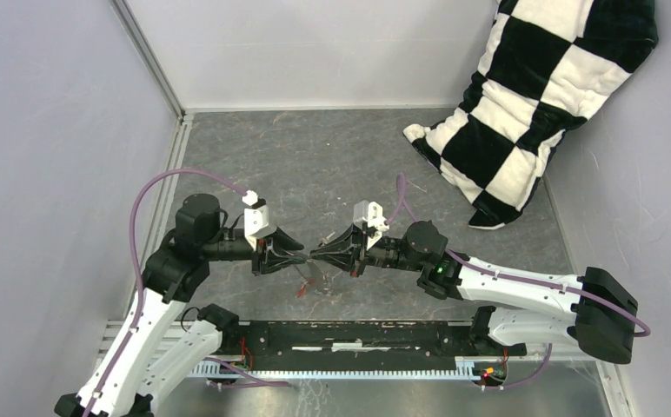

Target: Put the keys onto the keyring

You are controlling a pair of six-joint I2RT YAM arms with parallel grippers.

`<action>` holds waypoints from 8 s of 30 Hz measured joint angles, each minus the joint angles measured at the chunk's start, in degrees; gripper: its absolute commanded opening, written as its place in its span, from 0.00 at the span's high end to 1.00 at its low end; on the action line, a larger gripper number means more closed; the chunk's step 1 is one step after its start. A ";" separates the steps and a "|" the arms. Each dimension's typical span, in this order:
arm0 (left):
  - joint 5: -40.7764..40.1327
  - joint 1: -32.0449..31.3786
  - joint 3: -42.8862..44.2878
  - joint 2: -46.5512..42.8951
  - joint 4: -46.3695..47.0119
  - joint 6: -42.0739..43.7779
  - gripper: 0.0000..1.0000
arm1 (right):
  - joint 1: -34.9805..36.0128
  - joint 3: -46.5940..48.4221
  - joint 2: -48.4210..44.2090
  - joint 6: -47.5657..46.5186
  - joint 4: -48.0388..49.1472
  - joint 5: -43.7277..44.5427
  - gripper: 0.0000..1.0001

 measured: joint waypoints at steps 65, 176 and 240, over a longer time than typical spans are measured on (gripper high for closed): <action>4.68 0.00 2.21 6.67 -5.01 5.29 0.98 | -0.07 1.88 -0.07 -1.29 -3.28 0.35 0.60; 10.84 -0.33 12.37 9.73 -16.39 17.03 0.98 | -0.26 0.20 1.70 3.04 9.46 -5.20 0.93; -4.22 -0.37 17.38 10.03 -39.85 81.33 0.98 | 7.91 24.92 6.19 -29.00 -39.30 6.05 0.63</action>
